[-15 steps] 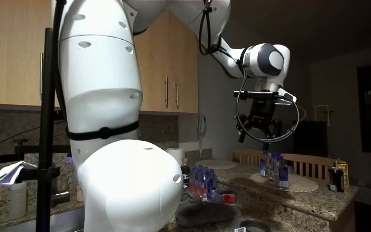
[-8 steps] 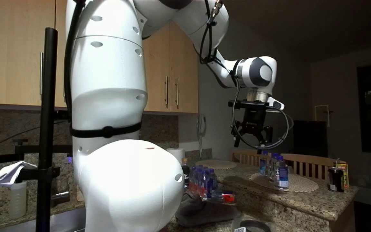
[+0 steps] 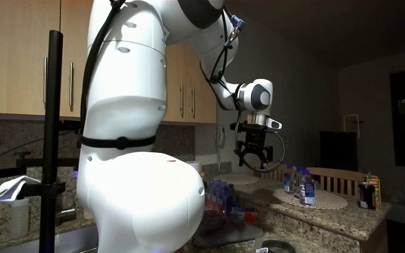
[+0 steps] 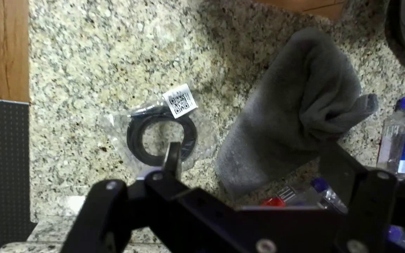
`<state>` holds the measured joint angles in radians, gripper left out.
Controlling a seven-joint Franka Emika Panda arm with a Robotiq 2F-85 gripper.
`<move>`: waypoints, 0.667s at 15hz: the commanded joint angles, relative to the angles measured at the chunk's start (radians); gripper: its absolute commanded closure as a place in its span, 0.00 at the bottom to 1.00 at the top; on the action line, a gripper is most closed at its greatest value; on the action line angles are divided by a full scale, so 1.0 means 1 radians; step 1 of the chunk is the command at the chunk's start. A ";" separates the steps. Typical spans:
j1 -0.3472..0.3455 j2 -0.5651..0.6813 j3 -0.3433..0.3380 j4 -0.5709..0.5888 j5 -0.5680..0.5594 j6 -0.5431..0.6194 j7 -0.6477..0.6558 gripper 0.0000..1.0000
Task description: Move the towel to the right
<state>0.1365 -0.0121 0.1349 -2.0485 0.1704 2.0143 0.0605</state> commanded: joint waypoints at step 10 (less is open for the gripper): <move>0.173 0.209 0.061 -0.011 -0.350 0.389 0.345 0.00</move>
<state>0.2920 0.1837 0.2061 -2.0468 -0.1258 2.3745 0.3714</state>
